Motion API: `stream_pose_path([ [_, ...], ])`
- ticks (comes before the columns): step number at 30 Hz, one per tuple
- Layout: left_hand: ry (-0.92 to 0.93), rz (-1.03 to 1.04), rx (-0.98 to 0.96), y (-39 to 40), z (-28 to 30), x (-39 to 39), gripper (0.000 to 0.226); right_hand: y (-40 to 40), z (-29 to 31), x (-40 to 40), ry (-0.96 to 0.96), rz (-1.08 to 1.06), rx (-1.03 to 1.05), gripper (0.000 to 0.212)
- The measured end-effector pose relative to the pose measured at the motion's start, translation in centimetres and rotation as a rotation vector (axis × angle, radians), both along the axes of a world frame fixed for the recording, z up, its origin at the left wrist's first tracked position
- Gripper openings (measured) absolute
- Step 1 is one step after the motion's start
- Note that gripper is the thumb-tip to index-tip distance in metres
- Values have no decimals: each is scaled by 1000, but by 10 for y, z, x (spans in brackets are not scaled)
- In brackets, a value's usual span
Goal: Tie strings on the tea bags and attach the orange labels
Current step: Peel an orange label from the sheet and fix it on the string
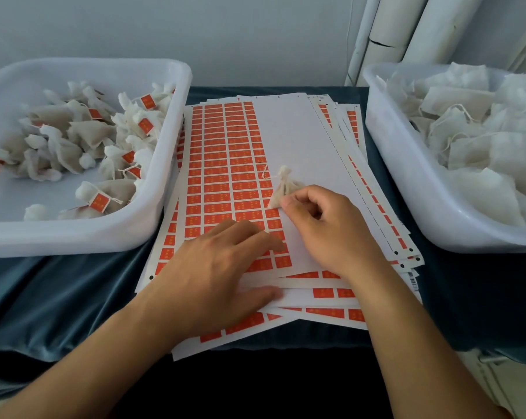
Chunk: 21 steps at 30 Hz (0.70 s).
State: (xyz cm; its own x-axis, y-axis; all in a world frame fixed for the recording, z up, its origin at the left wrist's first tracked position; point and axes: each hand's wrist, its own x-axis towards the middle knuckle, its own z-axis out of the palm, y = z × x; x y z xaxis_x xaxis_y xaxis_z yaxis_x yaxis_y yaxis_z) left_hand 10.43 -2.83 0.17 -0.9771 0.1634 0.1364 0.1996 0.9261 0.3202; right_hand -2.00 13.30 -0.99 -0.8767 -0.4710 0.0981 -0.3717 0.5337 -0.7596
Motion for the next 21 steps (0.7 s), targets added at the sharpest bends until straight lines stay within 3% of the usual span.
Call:
stream_pose_path([
  [10,157,-129,-64,-2,0,0,26,3,0,3,-23,-14,-49,30],
  [18,326,-69,-39,1,-6,2,19,23,17,29,-15,-4,-188,33],
  [21,404,-9,5,3,-8,1,17,37,25,45,-151,97,-268,44],
])
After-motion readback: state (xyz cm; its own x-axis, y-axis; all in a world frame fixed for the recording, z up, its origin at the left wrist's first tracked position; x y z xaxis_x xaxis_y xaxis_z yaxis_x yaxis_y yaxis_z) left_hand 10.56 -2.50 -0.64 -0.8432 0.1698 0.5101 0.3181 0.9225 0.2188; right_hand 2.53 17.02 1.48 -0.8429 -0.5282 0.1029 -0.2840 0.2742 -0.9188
